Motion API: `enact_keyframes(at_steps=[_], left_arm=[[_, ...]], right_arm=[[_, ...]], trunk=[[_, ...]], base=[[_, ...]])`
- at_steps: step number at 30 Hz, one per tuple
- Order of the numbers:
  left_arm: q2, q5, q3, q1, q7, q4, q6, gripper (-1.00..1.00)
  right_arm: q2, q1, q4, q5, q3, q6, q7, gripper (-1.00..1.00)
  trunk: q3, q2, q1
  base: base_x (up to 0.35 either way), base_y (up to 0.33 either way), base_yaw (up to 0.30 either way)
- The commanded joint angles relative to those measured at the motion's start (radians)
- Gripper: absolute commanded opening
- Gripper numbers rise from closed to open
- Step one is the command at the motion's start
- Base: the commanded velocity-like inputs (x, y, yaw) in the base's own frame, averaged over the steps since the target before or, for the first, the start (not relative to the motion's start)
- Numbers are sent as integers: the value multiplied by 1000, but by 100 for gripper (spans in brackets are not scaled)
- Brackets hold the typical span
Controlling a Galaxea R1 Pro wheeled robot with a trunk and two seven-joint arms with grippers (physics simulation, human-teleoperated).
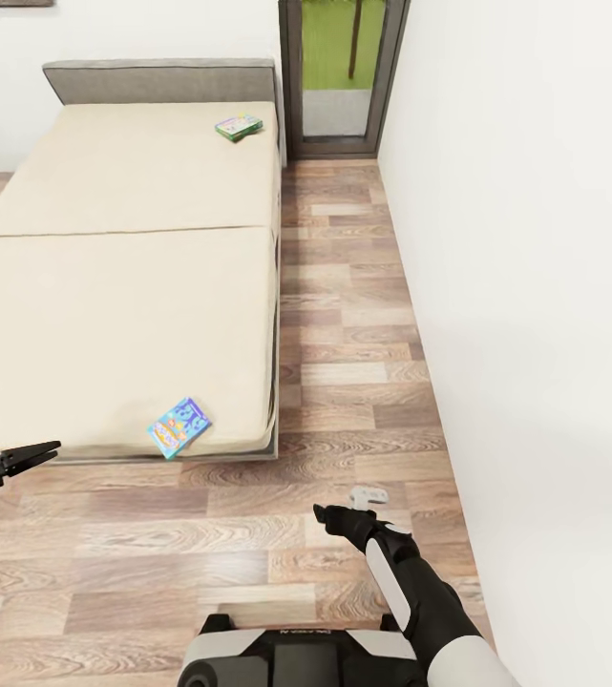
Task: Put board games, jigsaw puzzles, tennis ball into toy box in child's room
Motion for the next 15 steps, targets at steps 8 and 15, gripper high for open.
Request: enact_keyframes(at_steps=[8,15], left_arm=[[0,-2,1,0,-5,0,10,100],[-1,-2,1,-1,-5,0,10,100]], right_arm=[[0,0,-1,-3,1,3,1,100],[0,0,-1,-2,1,3,1,100]], trunk=[[13,-1,0],[24,-1,0]], base=[[0,0,0],[0,0,0]])
